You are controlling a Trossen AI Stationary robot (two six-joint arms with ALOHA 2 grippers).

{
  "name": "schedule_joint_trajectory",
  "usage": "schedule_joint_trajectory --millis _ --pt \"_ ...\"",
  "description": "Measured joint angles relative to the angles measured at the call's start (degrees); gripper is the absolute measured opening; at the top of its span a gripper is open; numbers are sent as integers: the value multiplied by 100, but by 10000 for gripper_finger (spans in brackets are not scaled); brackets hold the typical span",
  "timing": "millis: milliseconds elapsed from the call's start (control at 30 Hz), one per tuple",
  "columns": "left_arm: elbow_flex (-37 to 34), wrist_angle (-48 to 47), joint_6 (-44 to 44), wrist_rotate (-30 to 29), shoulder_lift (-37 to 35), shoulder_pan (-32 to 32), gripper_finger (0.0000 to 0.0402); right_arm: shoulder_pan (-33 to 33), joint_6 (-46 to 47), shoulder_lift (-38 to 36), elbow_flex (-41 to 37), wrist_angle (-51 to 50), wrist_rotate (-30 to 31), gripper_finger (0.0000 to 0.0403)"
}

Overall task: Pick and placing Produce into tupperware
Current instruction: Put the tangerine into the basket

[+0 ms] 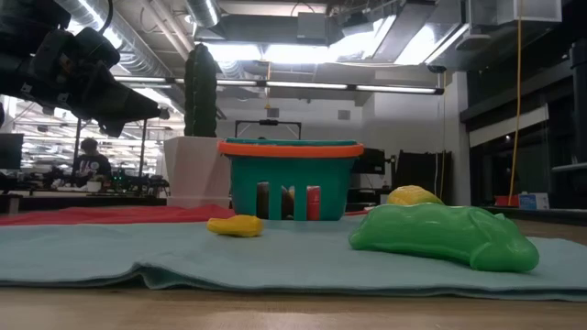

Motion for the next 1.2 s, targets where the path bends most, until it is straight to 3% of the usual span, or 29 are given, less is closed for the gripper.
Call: schedule_joint_trajectory --millis 133,267,900,1200 --pt "-1 0 0 0 0 -1 80 -2 0 0 0 7 3 289" --pt "-2 0 0 0 0 -1 86 -2 0 0 0 146 4 306" --pt "-1 -2 2 0 0 0 106 -96 479 373 -145 228 13 308" --pt "0 -1 2 -2 0 1 93 -235 473 724 -313 503 -44 308"
